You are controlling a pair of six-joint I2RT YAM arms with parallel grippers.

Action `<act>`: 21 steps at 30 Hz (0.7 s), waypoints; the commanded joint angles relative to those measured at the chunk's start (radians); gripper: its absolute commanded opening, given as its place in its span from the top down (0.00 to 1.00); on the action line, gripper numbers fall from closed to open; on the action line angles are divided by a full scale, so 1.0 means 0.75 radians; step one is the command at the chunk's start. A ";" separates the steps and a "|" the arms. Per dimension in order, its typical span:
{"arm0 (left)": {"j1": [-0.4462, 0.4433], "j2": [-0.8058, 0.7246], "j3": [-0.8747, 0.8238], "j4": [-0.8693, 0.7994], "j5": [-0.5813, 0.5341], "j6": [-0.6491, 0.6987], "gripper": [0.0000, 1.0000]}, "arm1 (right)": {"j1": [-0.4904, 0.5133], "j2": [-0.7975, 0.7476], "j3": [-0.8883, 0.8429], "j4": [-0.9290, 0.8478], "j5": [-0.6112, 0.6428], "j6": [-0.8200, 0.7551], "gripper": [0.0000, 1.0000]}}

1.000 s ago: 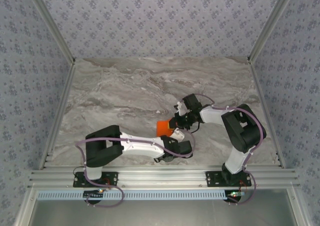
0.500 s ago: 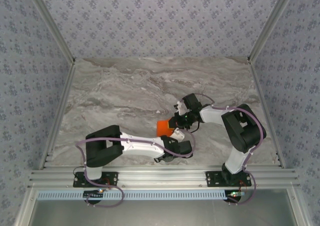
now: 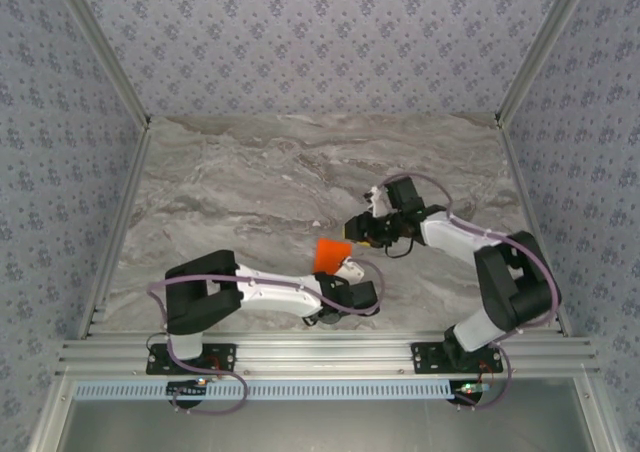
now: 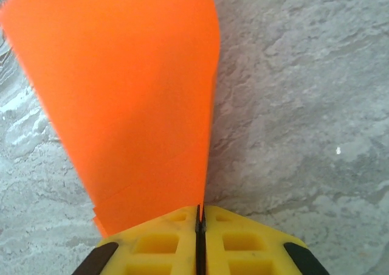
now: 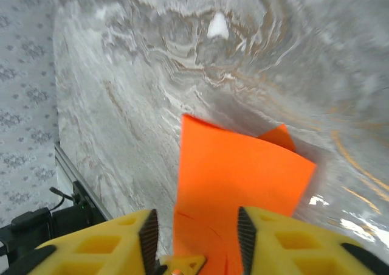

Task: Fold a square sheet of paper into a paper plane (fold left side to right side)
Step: Perform the fifth fold on the wing at the bottom-center of the table.

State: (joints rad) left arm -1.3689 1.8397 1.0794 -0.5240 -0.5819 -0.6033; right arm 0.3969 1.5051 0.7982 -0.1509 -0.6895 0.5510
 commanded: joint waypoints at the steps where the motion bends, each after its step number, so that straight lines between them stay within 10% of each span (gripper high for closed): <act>1: 0.029 -0.099 -0.040 0.091 0.070 -0.007 0.91 | -0.075 -0.127 -0.078 -0.085 0.030 -0.038 0.52; 21: 0.409 -0.582 -0.705 1.014 0.779 -0.195 0.90 | -0.045 -0.225 -0.332 0.369 -0.088 0.195 0.22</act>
State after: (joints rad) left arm -1.0767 1.4403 0.5751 0.0887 -0.0975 -0.7040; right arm 0.3271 1.3113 0.5282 0.0277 -0.7479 0.6285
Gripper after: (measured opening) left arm 0.100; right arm 0.771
